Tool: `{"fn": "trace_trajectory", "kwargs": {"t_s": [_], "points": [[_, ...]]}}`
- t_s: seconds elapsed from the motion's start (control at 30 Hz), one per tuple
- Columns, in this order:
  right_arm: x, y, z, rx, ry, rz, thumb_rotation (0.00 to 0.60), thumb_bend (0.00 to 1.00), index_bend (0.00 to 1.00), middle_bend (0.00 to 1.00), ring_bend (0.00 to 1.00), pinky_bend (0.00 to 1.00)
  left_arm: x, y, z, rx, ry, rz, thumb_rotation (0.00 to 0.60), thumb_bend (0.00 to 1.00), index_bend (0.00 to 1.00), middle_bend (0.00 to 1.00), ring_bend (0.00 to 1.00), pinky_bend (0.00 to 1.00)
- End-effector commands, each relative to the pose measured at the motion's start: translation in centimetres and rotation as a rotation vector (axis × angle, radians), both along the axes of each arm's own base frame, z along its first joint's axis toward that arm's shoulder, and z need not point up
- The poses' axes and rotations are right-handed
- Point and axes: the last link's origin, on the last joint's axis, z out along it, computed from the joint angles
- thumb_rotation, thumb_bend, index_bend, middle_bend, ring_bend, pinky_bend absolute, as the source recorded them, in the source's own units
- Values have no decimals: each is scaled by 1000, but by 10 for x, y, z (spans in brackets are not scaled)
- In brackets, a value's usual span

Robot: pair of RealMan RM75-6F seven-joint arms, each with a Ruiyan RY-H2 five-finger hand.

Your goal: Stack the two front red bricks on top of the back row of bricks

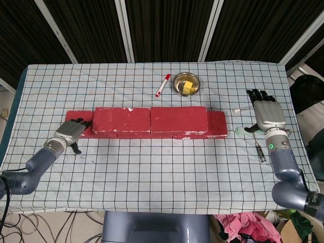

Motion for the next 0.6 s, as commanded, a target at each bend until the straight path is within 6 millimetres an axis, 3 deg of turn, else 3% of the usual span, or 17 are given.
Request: {"fn": "trace_trajectory", "kwargs": {"t_s": [0.03, 0.2, 0.4, 0.6], "points": [[0, 1, 1, 0, -2, 2, 600, 0, 41, 21, 0, 124, 1, -1, 1, 2, 2, -2, 600, 100, 42, 125, 18, 127], [1, 2, 1, 4, -5, 8, 600, 0, 41, 20, 0, 124, -2, -4, 6, 7, 25, 11, 600, 100, 44, 125, 18, 128], [1, 5, 4, -1, -8, 13, 600, 0, 41, 22, 0, 124, -3, -13, 29, 69, 51, 36, 600, 103, 60, 127, 18, 158], [-17, 21, 25, -68, 1, 7, 600, 0, 39, 32, 0, 124, 7, -36, 53, 153, 1, -7, 600, 103, 60, 127, 16, 111]]}}
